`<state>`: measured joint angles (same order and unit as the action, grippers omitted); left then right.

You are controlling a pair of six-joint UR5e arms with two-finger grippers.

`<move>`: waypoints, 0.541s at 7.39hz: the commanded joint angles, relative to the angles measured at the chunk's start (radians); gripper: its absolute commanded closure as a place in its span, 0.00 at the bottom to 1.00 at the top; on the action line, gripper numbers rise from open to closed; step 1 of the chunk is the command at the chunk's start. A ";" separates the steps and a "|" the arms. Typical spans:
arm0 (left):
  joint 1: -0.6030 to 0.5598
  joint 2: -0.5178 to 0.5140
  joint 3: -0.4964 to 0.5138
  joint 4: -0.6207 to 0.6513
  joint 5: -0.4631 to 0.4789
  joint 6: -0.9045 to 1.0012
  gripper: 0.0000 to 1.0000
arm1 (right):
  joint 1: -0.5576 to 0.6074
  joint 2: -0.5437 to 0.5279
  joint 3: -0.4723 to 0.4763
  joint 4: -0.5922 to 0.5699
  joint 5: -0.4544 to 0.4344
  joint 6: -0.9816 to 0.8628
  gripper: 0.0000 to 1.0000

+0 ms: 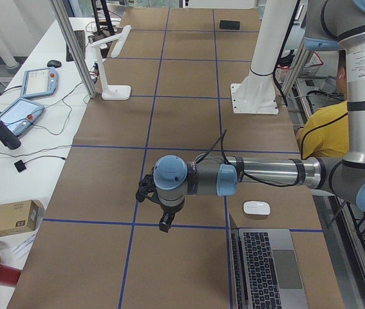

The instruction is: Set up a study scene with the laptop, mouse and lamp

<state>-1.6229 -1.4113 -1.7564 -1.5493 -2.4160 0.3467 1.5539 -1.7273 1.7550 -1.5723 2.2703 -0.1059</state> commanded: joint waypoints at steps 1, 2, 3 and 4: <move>0.000 0.017 0.000 -0.044 0.002 0.009 0.00 | 0.000 0.002 0.001 0.000 0.000 0.000 0.00; 0.000 0.015 0.003 -0.055 -0.003 0.011 0.00 | 0.000 0.002 0.000 0.000 0.000 0.000 0.00; 0.000 0.006 0.003 -0.055 0.001 0.011 0.00 | 0.000 0.002 -0.002 0.000 0.000 0.000 0.00; 0.002 -0.001 0.014 -0.055 0.002 0.011 0.00 | 0.000 0.002 0.004 0.001 0.000 -0.006 0.00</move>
<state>-1.6227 -1.4047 -1.7510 -1.6013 -2.4155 0.3568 1.5539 -1.7258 1.7555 -1.5720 2.2703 -0.1071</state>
